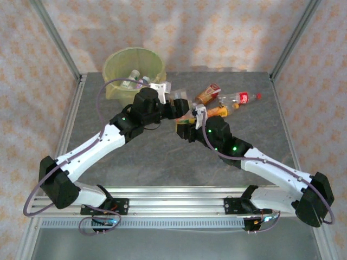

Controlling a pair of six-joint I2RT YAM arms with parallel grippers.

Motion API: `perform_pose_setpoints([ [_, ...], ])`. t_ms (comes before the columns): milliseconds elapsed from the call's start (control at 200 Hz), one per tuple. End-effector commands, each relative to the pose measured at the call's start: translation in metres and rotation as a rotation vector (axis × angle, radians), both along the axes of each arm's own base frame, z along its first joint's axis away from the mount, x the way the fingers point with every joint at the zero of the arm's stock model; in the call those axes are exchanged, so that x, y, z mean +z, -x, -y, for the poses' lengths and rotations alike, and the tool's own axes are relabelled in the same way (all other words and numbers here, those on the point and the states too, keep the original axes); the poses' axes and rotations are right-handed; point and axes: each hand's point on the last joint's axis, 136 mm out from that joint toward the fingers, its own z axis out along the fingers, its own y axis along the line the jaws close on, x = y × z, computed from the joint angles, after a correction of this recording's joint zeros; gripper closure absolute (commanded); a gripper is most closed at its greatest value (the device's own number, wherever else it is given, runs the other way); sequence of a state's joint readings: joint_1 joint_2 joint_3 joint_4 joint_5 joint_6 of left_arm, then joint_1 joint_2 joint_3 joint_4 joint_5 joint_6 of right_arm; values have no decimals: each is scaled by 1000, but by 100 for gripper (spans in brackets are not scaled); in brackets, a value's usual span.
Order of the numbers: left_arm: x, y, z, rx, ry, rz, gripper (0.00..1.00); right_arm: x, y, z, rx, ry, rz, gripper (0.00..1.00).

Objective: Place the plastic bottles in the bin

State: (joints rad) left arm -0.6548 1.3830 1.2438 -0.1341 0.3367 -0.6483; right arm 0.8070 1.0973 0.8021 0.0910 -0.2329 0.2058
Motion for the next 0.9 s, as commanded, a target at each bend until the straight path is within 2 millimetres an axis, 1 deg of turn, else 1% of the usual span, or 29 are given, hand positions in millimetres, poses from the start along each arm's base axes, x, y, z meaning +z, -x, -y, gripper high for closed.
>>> perform_pose_setpoints([
  [0,22,1,3,-14,31,51,38,24,0,-2,5,-33,55,67],
  [45,24,1,1,-7,30,59,42,22,-1,-2,-1,-28,52,65],
  [80,24,1,-2,4,24,67,43,22,-2,-1,-5,-26,50,62],
  [110,25,1,-4,12,21,74,44,21,-2,-1,-8,-23,49,58],
  [210,29,1,-14,50,-8,105,46,20,-4,1,-23,-4,45,40],
  [275,35,0,-22,78,-29,132,48,19,-5,3,-29,16,41,31],
  [360,45,-1,-34,121,-59,171,50,18,-5,5,-34,36,36,15],
  [415,51,-4,-43,148,-85,202,50,18,-5,6,-37,41,34,0],
  [495,63,-10,-57,195,-116,242,50,18,-5,7,-42,48,28,1],
  [626,92,-25,-86,277,-146,313,50,14,-9,11,-76,76,-1,1],
  [756,118,-46,-125,415,-206,371,50,4,-20,18,-156,127,-50,1],
  [806,124,-56,-141,470,-236,379,49,-1,-25,22,-196,154,-73,1],
  [841,125,-65,-153,504,-256,378,49,1,-27,25,-218,163,-80,1],
  [856,127,-68,-158,519,-264,379,49,-7,-30,23,-224,185,-98,1],
  [896,126,-78,-171,557,-288,368,49,-12,-34,25,-249,209,-120,1],
])
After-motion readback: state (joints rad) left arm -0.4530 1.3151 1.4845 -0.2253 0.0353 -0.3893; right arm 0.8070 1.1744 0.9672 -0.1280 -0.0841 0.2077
